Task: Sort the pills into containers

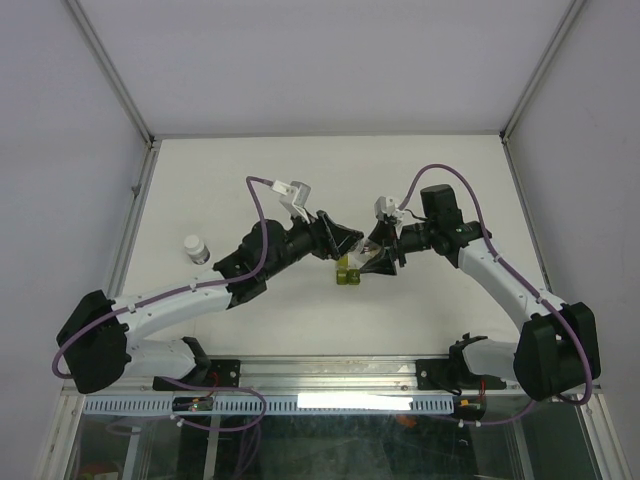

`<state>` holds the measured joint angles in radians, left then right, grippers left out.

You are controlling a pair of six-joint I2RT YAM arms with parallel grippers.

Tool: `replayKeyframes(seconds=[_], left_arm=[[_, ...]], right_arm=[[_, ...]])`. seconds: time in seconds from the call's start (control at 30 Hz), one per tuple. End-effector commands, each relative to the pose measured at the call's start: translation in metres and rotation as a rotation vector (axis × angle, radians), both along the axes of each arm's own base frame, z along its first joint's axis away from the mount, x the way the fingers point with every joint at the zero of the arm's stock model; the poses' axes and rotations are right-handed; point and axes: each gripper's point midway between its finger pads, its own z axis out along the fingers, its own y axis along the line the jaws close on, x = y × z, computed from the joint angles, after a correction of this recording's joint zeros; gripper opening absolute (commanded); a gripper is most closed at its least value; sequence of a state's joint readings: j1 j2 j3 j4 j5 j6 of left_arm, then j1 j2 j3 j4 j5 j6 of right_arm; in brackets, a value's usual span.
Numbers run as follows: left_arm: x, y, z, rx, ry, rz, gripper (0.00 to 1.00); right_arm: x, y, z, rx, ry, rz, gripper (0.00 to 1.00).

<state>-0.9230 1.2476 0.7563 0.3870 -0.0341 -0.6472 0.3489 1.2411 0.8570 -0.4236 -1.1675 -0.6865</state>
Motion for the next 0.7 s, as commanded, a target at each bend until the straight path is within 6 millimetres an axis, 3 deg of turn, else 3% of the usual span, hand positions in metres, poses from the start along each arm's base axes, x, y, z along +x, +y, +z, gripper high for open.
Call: replayKeyframes(seconds=[0.0, 0.1, 0.2, 0.3, 0.37, 0.5, 0.67], left_arm=[[-0.003, 0.008, 0.021, -0.034, -0.055, 0.02, 0.66], [-0.011, 0.011, 0.029, -0.018, -0.146, -0.023, 0.81], [-0.031, 0.014, 0.032, 0.052, -0.366, -0.136, 0.98], [-0.049, 0.018, 0.03, 0.159, -0.658, -0.251, 0.99], [-0.057, 0.019, 0.026, 0.189, -0.756, -0.333, 0.99], [-0.046, 0.025, 0.025, 0.173, -0.764, -0.445, 0.99], [-0.036, 0.012, 0.02, 0.171, -0.741, -0.511, 0.95]], right_arm=[[0.005, 0.006, 0.025, 0.053, -0.074, 0.032, 0.0], [0.005, 0.006, 0.024, 0.052, -0.073, 0.033, 0.0], [0.004, 0.006, 0.024, 0.053, -0.073, 0.033, 0.0], [0.004, 0.006, 0.025, 0.055, -0.072, 0.035, 0.0], [0.003, 0.006, 0.025, 0.055, -0.072, 0.036, 0.0], [0.003, 0.006, 0.025, 0.055, -0.075, 0.035, 0.0], [0.003, 0.006, 0.025, 0.055, -0.073, 0.035, 0.0]])
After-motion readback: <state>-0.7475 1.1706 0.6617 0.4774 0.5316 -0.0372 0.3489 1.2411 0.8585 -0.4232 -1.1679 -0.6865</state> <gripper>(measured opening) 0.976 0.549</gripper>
